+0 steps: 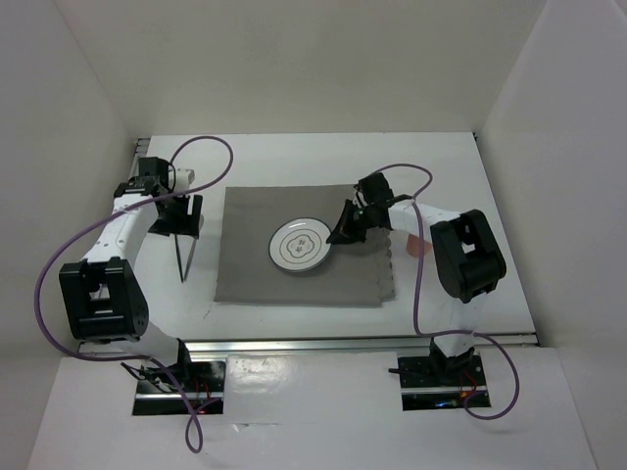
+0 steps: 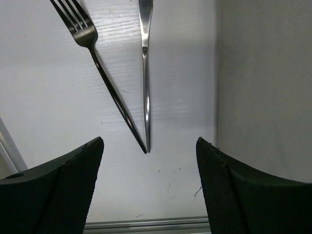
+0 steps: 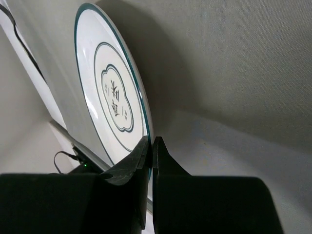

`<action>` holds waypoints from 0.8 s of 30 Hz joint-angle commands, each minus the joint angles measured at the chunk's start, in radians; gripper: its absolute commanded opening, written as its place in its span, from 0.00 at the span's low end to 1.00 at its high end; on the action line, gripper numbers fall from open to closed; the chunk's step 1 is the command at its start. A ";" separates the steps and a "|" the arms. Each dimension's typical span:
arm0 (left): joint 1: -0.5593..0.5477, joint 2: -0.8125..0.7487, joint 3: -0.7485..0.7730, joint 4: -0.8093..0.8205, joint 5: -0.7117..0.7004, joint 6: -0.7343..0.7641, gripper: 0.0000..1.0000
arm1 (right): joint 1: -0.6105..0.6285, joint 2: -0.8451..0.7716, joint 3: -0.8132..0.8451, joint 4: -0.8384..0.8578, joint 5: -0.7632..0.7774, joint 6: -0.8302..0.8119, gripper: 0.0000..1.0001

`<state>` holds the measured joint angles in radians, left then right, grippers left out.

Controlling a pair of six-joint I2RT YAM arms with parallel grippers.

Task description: Set the dinner table for one person

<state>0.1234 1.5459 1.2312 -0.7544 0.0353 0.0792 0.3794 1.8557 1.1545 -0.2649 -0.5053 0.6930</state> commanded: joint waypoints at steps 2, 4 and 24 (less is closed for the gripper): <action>0.005 -0.023 -0.009 0.013 0.026 0.010 0.83 | -0.004 0.003 -0.033 0.122 -0.064 0.020 0.00; 0.005 -0.023 -0.009 0.013 0.026 0.019 0.83 | -0.004 0.026 -0.051 0.122 -0.064 0.011 0.00; 0.005 -0.084 -0.009 -0.006 0.034 0.039 0.83 | 0.076 -0.200 0.630 -0.623 0.565 -0.312 0.78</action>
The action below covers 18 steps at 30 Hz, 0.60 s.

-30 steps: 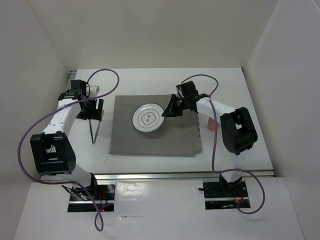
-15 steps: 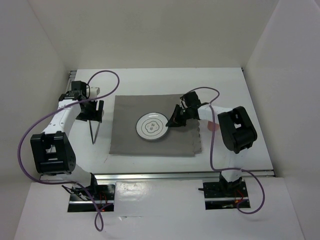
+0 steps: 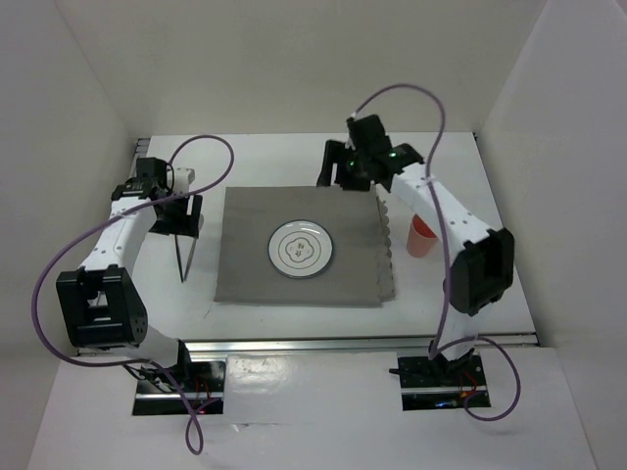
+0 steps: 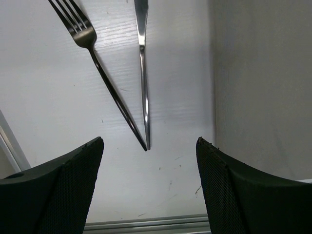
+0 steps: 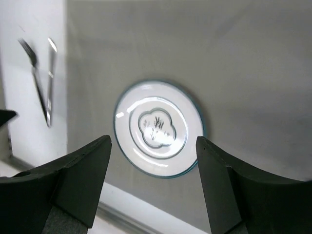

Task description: Set the dinner table for one person

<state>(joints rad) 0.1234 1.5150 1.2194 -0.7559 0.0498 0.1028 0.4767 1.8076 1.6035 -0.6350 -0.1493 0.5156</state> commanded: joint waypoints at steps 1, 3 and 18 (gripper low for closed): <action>0.005 -0.053 0.003 -0.005 0.019 0.015 0.83 | -0.041 -0.166 0.208 -0.305 0.246 -0.135 0.78; 0.005 -0.064 0.003 0.004 0.019 0.015 0.83 | -0.143 -0.206 0.214 -0.441 0.295 -0.123 0.76; 0.005 -0.064 0.003 0.004 0.090 0.026 0.83 | -0.550 -0.476 -0.376 -0.296 0.326 -0.063 0.63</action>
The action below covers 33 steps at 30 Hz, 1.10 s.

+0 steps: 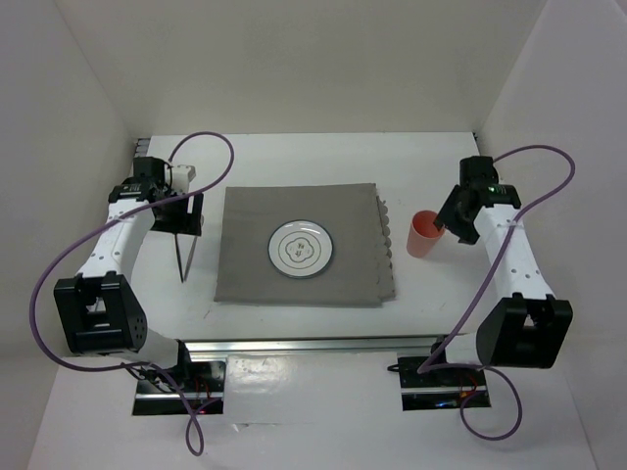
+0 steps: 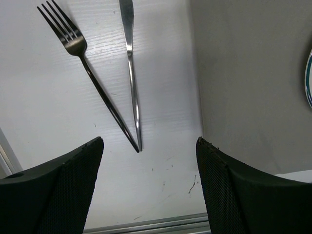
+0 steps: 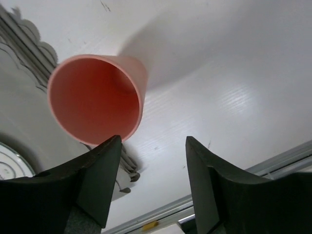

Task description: Set the dinner table for one person

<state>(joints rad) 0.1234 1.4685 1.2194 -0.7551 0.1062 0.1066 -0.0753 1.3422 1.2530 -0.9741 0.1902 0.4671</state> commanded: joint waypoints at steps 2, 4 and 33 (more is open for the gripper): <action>0.005 -0.017 0.003 0.003 0.033 0.022 0.83 | 0.002 0.009 -0.065 0.057 0.005 -0.015 0.60; 0.005 -0.028 0.003 0.003 0.033 0.022 0.83 | -0.007 0.009 -0.078 0.093 0.015 -0.015 0.56; 0.005 -0.019 0.022 -0.024 0.013 0.022 0.83 | 0.333 0.314 0.390 0.092 0.071 0.002 0.00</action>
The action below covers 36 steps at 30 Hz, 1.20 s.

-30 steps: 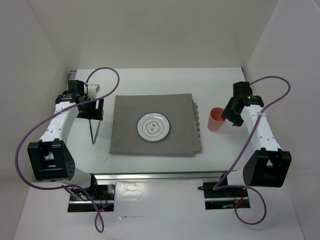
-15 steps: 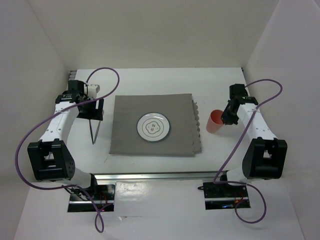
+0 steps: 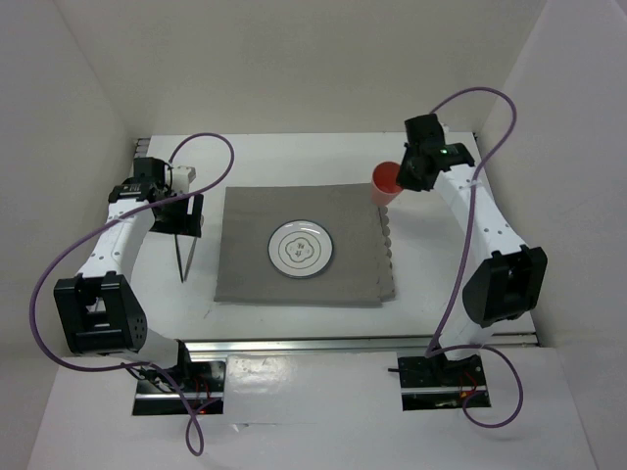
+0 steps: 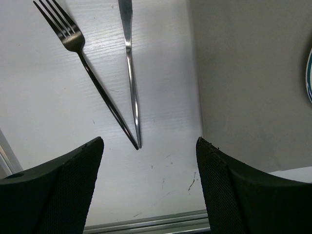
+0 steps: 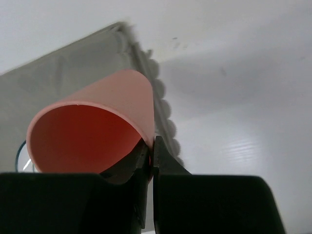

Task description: Set the dinner table for one person

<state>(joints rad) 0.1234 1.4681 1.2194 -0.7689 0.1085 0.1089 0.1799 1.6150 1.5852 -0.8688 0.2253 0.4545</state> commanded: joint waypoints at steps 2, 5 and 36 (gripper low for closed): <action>0.005 -0.029 0.012 -0.010 0.002 0.020 0.83 | 0.089 0.112 0.085 -0.013 -0.009 0.027 0.00; 0.005 -0.029 0.012 -0.020 -0.009 0.020 0.83 | 0.107 0.184 0.119 0.000 -0.035 0.036 0.00; 0.005 -0.011 0.000 -0.020 -0.023 0.020 0.83 | 0.155 0.448 0.466 -0.012 -0.153 -0.050 0.67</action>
<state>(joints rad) 0.1234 1.4681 1.2194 -0.7853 0.0792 0.1093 0.3218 2.0850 1.9800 -0.8825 0.0872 0.4267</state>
